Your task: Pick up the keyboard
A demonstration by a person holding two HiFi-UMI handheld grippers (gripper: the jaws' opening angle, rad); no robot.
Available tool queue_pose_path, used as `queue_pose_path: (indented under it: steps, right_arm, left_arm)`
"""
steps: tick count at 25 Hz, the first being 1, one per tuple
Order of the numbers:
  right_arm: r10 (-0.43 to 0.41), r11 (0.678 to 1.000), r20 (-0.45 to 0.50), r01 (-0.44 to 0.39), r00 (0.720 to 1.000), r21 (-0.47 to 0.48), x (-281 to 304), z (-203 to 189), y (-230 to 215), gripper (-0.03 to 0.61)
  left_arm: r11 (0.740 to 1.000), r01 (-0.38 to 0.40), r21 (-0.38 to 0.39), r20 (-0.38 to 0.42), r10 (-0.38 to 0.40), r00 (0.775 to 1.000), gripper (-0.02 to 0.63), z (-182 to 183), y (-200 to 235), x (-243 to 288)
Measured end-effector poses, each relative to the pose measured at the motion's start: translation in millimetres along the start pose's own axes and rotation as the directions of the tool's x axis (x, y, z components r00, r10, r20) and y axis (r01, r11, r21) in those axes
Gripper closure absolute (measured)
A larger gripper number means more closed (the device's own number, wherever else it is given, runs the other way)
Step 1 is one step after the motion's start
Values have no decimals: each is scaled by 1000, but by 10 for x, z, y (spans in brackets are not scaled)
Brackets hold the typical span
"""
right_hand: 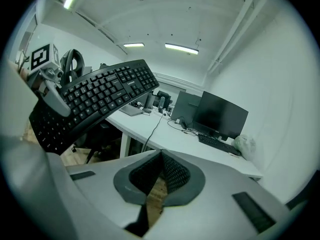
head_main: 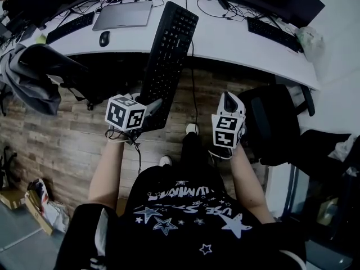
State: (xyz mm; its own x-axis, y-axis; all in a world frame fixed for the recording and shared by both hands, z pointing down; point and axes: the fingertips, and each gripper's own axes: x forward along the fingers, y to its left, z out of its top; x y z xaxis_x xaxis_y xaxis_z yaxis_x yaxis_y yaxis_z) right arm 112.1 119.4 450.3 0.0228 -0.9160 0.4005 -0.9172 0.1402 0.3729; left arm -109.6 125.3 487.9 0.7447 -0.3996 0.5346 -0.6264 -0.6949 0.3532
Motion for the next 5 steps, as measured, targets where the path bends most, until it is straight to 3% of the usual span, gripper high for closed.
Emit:
queue_pose_path:
  steps: [5]
  right_arm:
    - [8, 1000, -11, -8, 1000, 8, -154, -93, 76, 572]
  left_arm:
    - [1000, 14, -11, 8, -14, 1000, 525, -123, -130, -91]
